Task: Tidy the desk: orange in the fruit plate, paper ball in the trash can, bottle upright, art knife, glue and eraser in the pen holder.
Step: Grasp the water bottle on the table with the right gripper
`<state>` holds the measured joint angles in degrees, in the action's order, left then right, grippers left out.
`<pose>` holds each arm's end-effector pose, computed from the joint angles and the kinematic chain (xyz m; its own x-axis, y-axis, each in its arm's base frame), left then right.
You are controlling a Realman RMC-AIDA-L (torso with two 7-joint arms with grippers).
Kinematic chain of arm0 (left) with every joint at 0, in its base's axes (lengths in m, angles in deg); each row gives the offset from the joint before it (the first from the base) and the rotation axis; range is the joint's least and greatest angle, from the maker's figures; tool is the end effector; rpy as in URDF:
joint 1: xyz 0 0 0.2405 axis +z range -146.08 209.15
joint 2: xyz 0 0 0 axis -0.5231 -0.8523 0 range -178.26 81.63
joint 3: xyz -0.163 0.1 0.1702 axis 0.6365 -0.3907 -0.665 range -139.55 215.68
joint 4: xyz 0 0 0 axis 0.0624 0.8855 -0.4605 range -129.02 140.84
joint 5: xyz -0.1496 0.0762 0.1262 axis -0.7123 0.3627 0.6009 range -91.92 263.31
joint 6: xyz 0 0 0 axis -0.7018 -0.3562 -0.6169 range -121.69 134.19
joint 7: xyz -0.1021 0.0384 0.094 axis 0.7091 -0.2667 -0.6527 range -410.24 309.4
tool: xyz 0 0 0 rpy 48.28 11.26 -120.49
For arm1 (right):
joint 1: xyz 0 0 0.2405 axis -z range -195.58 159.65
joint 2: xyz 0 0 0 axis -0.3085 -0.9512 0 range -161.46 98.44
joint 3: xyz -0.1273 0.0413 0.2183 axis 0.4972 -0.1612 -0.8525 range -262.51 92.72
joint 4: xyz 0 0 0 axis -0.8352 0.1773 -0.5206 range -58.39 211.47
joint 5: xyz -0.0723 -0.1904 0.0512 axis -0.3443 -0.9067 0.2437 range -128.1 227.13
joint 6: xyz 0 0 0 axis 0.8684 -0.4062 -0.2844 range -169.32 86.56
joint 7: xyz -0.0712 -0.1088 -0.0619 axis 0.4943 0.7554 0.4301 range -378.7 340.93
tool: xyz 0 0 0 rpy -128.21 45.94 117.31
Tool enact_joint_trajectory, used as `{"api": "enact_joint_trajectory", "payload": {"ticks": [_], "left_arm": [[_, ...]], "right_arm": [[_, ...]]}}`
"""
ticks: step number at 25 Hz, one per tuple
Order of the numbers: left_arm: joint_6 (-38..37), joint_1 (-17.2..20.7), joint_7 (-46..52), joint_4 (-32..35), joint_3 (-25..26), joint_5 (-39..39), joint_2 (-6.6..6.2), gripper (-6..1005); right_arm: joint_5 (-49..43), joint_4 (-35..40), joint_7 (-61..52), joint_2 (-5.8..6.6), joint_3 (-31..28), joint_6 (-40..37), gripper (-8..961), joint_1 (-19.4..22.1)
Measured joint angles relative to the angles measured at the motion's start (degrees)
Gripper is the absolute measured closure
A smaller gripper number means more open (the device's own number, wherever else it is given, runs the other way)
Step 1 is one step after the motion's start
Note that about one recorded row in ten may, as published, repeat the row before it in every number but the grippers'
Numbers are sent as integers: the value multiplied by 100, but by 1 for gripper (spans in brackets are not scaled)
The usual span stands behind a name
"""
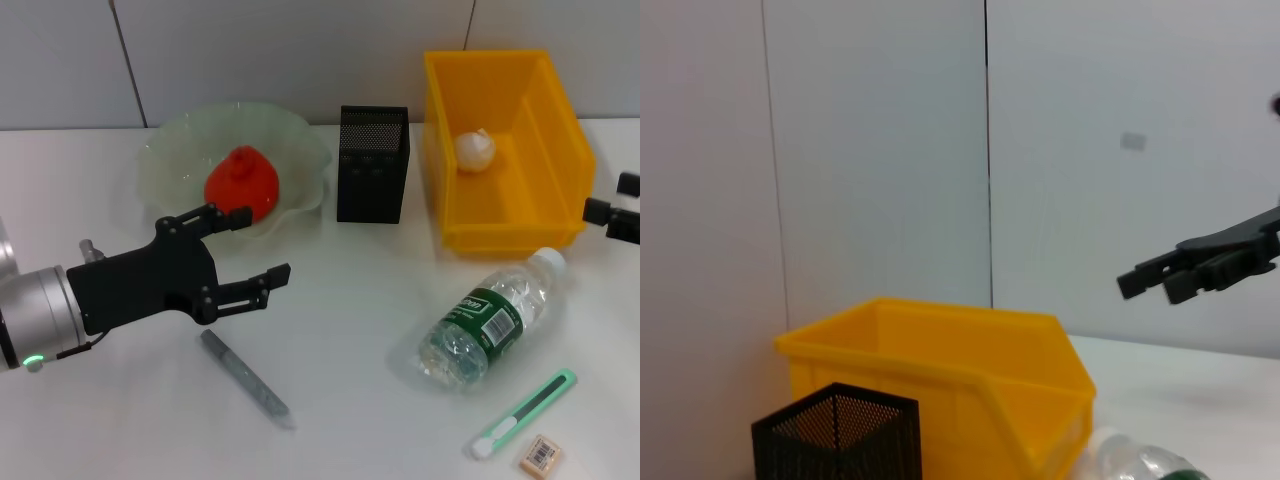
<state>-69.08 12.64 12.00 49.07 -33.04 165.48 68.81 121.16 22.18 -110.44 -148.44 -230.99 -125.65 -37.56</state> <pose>-0.2512 0.3195 -0.0122 0.8256 0.0481 0.5622 0.2942 -0.8869 -0.3561 0.3116 0.3231 0.0966 0.7001 -0.3665 -0.6129 -0.6719 -0.6286 -0.3916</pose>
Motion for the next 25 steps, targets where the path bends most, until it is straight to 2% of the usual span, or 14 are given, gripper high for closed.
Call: {"api": "enact_joint_trajectory", "payload": {"ticks": [3, 7, 10, 14, 16, 20, 25], "left_arm": [[9, -16, 55, 11, 28, 123, 23, 170], [17, -25, 68, 16, 34, 129, 28, 170], [19, -25, 69, 16, 35, 130, 29, 170], [20, -24, 69, 11, 36, 132, 30, 170], [20, -28, 70, 10, 36, 133, 32, 170], [19, -28, 70, 10, 36, 140, 38, 170], [-20, -6, 66, 10, 36, 185, 35, 171]], "right_arm": [[-459, -244, -723, -10, 8, 45, 170, -121], [-982, -964, -1577, -147, 54, 14, 170, -162], [-1476, -1398, -2395, -176, 246, -106, 170, -239], [-2095, -1864, -3474, -118, 771, -304, 170, -305], [-2746, -2312, -4142, -83, 1237, -476, 170, -381], [-3357, -2720, -4582, -70, 1479, -781, 170, -538], [-3972, -2905, -5005, 85, 1466, -1491, 170, -1019]]}}
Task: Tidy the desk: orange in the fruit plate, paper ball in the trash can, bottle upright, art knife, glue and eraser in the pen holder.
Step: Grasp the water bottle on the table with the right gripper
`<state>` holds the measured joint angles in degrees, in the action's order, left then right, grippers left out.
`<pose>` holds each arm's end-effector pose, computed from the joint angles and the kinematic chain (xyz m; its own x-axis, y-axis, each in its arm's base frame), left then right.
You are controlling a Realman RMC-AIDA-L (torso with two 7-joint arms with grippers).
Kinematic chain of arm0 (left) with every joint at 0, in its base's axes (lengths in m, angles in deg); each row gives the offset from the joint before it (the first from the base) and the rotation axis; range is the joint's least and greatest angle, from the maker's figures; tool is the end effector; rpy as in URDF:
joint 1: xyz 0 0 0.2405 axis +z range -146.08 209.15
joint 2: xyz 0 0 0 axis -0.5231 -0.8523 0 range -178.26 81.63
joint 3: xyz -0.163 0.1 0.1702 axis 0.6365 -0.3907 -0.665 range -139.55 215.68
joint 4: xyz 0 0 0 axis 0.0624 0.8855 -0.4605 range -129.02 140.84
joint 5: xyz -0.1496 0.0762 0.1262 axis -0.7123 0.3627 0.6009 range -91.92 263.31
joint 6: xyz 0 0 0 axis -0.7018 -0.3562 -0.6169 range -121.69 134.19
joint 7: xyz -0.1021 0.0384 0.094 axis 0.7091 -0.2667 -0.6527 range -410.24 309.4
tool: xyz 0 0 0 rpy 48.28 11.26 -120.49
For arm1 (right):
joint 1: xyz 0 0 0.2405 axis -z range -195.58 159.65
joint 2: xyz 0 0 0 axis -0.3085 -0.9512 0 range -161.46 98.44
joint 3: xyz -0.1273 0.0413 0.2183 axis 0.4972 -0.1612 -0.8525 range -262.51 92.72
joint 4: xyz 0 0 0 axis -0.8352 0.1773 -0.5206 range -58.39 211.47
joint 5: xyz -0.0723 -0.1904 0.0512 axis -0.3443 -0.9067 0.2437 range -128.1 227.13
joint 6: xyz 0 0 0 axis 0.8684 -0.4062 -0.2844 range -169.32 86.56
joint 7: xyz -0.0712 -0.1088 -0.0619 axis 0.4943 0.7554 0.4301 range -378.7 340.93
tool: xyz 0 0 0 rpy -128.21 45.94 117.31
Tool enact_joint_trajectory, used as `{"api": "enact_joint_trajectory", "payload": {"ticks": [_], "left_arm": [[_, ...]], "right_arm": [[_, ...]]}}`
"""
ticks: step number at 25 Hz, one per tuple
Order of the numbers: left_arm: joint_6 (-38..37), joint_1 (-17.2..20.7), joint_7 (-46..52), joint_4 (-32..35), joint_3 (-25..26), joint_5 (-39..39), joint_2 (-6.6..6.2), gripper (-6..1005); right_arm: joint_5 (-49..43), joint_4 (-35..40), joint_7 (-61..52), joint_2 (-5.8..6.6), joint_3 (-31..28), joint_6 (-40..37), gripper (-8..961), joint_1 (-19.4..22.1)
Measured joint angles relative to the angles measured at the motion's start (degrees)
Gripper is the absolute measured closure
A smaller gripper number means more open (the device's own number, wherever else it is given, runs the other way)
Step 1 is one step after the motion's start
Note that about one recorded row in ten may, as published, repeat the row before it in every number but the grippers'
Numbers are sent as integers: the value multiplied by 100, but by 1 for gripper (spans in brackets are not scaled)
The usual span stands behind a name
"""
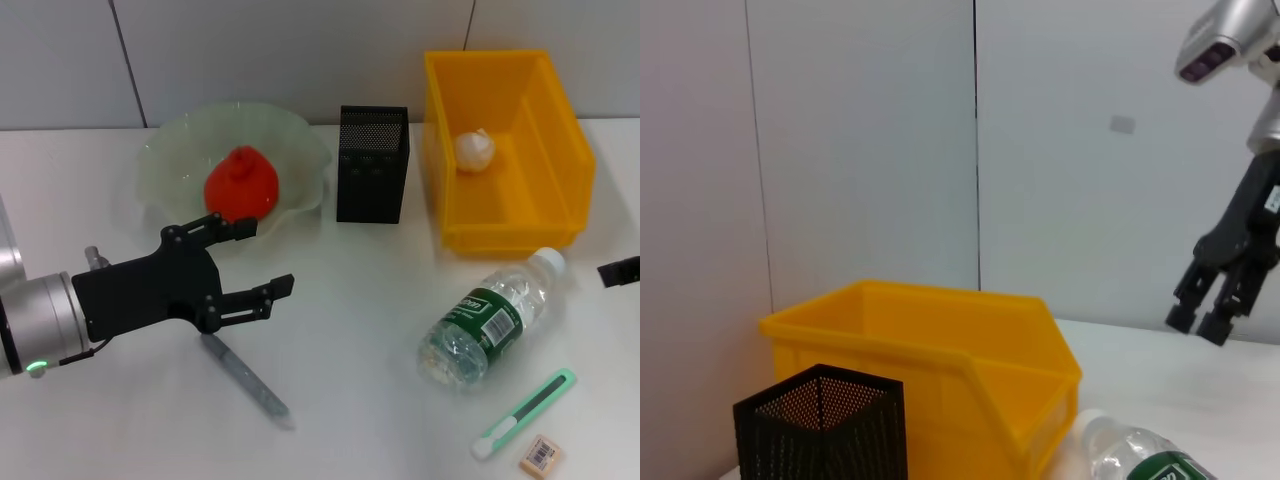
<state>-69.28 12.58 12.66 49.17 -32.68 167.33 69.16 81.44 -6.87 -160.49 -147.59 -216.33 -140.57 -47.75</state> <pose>-0.2520 0.3176 -0.0158 0.8330 0.0610 0.5499 0.2916 -0.8931 -0.3426 0.2430 0.3448 0.1174 0.5627 -0.8163 -0.1306 -0.7516 -0.4395 -0.4919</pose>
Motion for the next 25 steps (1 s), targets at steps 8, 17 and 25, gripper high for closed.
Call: {"api": "enact_joint_trajectory", "payload": {"ticks": [8, 17, 25], "left_arm": [[-18, 34, -3, -2, -21, 4, 4, 171], [-41, 77, -41, -14, -11, 3, 3, 171], [-41, 84, -39, -42, 0, 2, 3, 171]], "right_arm": [[-699, -129, -280, 114, 84, -356, 169, -596], [-895, -92, 497, 138, 377, -327, 170, -746], [-951, 186, 1760, 84, 433, 201, 170, -662]]}}
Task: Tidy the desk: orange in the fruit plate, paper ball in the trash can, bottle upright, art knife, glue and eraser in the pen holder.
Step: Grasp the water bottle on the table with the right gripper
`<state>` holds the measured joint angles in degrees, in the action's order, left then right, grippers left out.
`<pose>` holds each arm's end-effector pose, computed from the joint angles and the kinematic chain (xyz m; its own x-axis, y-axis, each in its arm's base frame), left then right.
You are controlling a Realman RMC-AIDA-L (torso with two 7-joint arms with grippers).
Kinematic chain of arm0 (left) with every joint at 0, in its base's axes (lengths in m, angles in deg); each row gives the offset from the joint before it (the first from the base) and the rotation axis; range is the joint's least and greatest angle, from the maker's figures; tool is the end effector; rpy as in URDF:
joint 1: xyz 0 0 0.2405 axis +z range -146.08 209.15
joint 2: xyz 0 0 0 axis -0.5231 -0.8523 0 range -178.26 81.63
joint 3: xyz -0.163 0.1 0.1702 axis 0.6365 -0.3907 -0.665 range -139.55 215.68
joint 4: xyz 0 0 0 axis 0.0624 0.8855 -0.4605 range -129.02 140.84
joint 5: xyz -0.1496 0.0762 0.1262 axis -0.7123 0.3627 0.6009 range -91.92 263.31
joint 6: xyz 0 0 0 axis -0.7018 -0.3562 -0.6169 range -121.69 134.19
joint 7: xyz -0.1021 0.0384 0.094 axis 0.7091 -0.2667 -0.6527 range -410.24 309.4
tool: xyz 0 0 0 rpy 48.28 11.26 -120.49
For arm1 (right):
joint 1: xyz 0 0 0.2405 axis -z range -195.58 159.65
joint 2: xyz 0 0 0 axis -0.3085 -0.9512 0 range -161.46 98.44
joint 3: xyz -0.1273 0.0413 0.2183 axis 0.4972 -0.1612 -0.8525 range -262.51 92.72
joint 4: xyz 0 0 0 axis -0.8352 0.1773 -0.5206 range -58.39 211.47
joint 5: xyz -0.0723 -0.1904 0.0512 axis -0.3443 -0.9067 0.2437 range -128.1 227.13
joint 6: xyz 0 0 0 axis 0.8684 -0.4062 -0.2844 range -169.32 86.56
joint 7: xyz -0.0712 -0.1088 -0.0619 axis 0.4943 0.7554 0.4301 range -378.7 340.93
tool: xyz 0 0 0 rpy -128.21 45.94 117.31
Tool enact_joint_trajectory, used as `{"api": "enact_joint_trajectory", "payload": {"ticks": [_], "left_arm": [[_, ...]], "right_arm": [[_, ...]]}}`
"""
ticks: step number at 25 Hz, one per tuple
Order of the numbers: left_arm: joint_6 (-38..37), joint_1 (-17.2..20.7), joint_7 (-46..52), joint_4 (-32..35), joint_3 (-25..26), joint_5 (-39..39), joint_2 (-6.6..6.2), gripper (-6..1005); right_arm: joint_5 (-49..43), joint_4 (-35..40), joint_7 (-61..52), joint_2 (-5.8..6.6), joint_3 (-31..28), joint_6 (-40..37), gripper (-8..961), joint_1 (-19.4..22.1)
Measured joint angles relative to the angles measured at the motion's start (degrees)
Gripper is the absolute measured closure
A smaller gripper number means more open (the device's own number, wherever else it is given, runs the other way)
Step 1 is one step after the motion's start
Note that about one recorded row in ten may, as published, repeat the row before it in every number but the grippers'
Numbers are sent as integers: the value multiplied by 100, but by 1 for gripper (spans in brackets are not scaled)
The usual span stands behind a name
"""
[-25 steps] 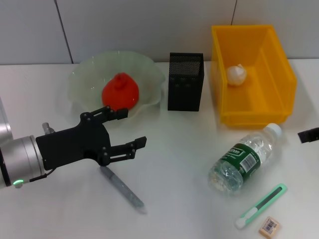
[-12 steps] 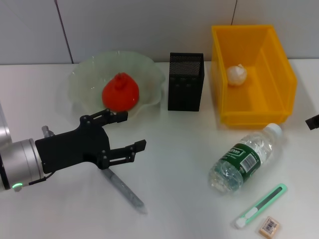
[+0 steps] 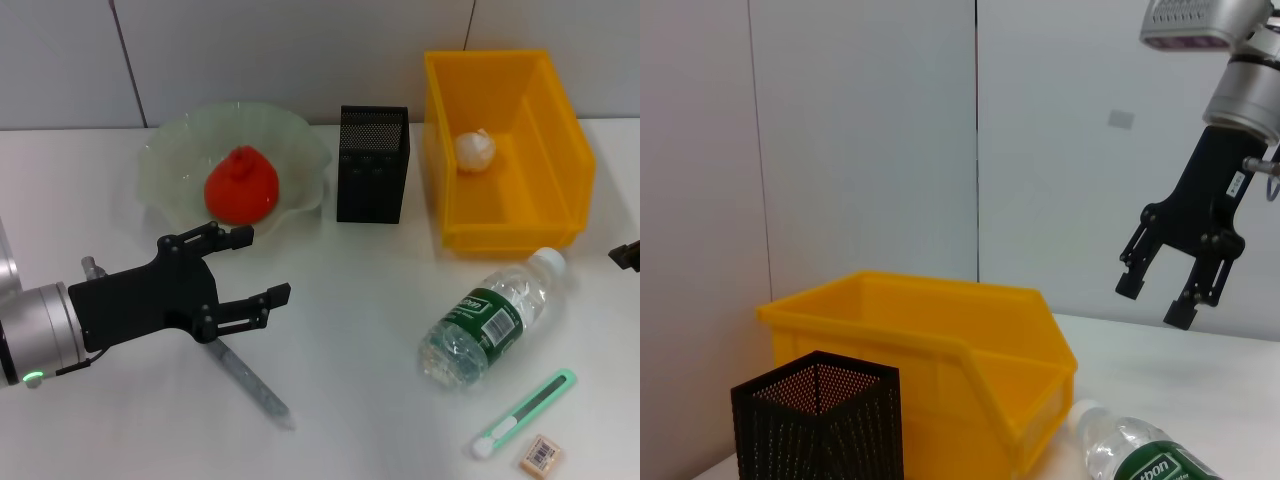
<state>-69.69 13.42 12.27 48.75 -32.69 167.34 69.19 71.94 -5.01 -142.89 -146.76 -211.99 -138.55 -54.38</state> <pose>-0.2571 0.3123 -0.0171 0.8312 0.0730 0.5511 0.3019 -0.8917 -0.3373 0.2222 0.3737 0.1172 0.7789 -0.6004 0.1809 -0.4076 -0.7040 -0.5816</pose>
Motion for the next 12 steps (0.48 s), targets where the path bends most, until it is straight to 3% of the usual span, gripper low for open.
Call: {"api": "enact_joint_trajectory", "payload": {"ticks": [12], "left_arm": [[1, 29, 19, -11, 12, 0, 17, 171]], "right_arm": [[-276, 430, 120, -23, 594, 608, 171, -56]]}}
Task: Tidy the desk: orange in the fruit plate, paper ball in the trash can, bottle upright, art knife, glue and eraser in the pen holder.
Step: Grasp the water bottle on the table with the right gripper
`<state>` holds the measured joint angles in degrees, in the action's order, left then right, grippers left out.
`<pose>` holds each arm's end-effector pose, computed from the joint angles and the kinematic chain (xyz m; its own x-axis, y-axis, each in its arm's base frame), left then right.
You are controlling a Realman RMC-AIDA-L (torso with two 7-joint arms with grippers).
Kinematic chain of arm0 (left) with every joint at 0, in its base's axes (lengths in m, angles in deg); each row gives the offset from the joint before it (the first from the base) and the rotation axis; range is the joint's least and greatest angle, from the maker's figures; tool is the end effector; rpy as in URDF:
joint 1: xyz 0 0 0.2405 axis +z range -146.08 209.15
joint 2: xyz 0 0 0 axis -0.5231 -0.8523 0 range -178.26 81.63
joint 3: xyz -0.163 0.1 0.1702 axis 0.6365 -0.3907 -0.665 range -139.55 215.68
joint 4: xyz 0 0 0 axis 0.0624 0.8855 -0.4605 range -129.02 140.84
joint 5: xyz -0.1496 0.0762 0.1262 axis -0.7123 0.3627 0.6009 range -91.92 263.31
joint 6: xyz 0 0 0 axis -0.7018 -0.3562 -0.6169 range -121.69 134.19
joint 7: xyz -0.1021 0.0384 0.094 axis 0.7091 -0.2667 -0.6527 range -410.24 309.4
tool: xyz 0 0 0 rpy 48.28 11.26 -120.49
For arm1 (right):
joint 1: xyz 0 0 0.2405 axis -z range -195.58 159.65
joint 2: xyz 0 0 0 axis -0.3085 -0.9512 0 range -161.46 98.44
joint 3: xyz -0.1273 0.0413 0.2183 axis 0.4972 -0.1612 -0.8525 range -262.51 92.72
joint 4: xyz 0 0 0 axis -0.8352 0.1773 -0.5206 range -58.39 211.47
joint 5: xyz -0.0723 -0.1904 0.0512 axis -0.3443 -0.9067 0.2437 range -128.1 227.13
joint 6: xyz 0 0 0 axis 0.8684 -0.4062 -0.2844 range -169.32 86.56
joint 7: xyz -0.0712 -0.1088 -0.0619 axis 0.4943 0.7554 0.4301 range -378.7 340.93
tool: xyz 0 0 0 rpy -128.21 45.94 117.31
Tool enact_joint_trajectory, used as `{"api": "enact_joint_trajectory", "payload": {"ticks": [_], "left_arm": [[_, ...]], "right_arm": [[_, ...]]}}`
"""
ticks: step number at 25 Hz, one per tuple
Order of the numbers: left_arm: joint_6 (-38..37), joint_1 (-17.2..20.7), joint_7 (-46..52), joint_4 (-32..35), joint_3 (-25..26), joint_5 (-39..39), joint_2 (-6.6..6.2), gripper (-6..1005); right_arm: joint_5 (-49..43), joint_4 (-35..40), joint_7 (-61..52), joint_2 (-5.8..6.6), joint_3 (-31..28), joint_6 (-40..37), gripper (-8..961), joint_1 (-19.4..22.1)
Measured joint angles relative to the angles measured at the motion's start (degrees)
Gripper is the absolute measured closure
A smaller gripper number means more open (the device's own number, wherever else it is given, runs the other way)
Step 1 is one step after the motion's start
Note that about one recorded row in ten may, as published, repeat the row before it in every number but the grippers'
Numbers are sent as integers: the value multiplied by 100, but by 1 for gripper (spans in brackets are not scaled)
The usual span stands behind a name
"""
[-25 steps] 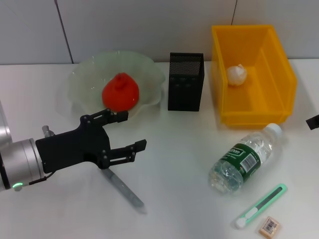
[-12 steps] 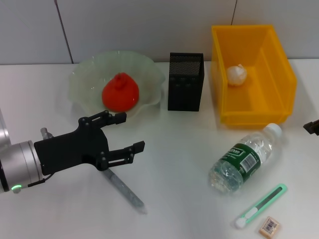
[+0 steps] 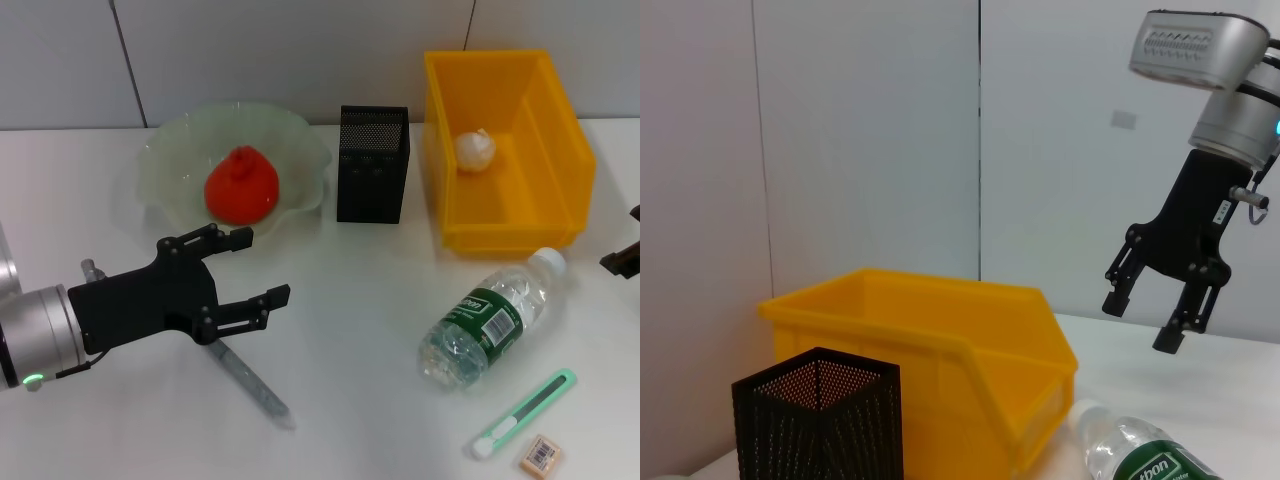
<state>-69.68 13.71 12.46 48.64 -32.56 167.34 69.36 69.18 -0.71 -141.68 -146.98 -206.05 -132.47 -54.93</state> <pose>-0.2585 0.3108 -0.0179 0.8276 0.0824 0.5553 0.3129 -0.8890 -0.3344 0.2258 0.3857 0.0969 0.7853 -0.5542 0.2761 -0.3167 -0.7427 -0.5899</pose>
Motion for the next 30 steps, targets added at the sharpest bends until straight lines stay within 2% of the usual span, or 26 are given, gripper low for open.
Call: {"api": "enact_joint_trajectory", "payload": {"ticks": [14, 21, 30], "left_arm": [[0, 9, -35, -2, 5, 0, 10, 171], [0, 7, -37, -2, 5, 0, 10, 171], [0, 11, -99, -13, 5, 0, 9, 171]], "right_arm": [[-119, 543, -2631, 25, -67, 11, 172, -498], [-94, 886, -3090, -13, -45, 97, 172, -703], [-22, 1342, -3307, -34, -63, 469, 173, -761]]}}
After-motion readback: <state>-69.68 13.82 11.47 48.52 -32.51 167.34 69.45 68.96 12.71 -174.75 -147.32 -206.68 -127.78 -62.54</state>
